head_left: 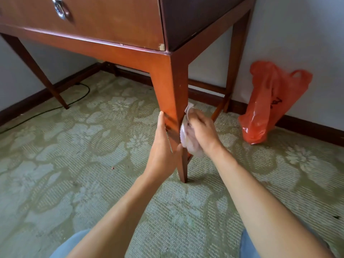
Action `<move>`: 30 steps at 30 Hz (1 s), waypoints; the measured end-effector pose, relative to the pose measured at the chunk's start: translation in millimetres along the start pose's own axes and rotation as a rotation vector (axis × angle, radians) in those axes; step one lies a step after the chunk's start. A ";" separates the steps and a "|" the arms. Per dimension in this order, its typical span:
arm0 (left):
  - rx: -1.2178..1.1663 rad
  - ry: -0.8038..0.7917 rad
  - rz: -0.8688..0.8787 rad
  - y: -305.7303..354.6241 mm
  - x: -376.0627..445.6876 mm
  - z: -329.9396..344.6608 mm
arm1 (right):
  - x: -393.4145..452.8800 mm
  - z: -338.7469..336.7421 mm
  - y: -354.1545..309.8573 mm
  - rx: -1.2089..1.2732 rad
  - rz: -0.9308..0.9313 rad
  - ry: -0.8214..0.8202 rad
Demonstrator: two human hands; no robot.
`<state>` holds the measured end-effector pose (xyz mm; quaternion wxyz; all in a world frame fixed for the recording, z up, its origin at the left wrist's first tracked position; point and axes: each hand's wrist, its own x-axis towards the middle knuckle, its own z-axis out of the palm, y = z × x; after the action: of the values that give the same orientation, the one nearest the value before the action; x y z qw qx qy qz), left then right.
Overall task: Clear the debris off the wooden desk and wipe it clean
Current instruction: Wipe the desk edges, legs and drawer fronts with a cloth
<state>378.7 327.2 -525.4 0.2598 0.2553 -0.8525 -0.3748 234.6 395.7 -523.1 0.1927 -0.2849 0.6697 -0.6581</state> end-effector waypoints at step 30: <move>0.156 -0.081 0.192 -32.6 -1.6 5.7 | -44.3 63.5 156.8 -0.090 0.457 0.256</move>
<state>384.1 311.9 -554.3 0.2390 0.1766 -0.9095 -0.2907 288.5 370.3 -687.5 0.2373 -0.0488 0.7641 -0.5979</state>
